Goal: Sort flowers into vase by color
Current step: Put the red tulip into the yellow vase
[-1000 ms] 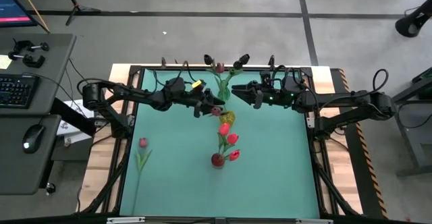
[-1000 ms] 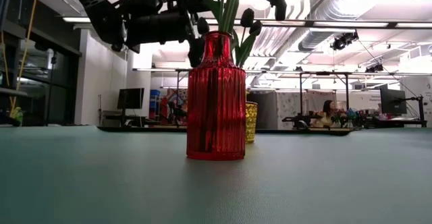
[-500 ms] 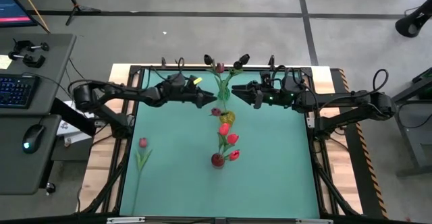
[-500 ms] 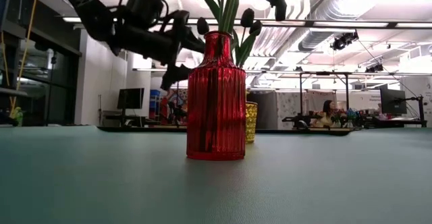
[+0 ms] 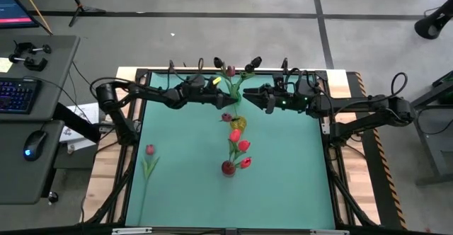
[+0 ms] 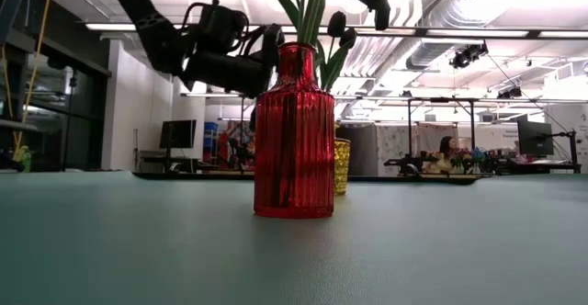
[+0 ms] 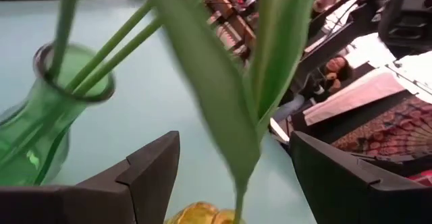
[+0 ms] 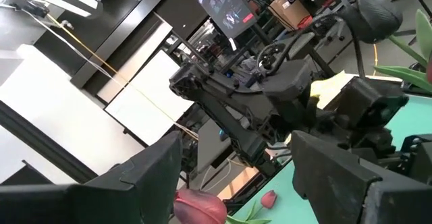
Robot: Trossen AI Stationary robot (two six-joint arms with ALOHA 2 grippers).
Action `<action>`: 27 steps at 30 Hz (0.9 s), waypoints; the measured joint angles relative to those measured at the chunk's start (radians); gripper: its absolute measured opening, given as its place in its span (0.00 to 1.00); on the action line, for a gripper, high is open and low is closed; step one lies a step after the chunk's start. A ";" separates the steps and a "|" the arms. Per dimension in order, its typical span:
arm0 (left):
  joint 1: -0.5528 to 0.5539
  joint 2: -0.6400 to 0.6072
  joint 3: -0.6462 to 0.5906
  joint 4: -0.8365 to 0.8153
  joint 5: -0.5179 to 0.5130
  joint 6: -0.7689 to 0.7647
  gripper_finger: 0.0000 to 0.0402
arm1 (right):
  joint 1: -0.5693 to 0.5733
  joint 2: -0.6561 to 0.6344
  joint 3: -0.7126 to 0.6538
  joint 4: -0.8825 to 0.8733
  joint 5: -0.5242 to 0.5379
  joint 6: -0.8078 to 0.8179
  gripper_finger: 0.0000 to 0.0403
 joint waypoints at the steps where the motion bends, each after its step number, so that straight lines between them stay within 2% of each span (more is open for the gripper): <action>1: 0.000 0.004 0.010 0.000 0.007 0.006 0.66 | 0.000 0.000 0.000 0.000 0.000 0.000 0.66; 6: 0.000 0.015 0.046 -0.001 0.039 0.023 0.66 | 0.000 0.000 0.000 0.000 0.000 0.000 0.66; 12: -0.019 -0.030 0.047 -0.003 0.162 0.055 0.66 | 0.001 0.000 0.000 0.000 -0.001 -0.001 0.66; 16: -0.051 -0.069 0.047 -0.009 0.199 0.103 0.66 | 0.001 0.000 0.000 0.000 -0.009 -0.001 0.66; 22: -0.090 -0.133 0.045 -0.019 0.206 0.139 0.66 | 0.001 0.000 0.000 0.000 -0.026 0.001 0.66; 27: -0.108 -0.177 0.045 -0.135 0.206 0.212 0.66 | 0.001 0.000 0.000 0.000 -0.027 0.006 0.66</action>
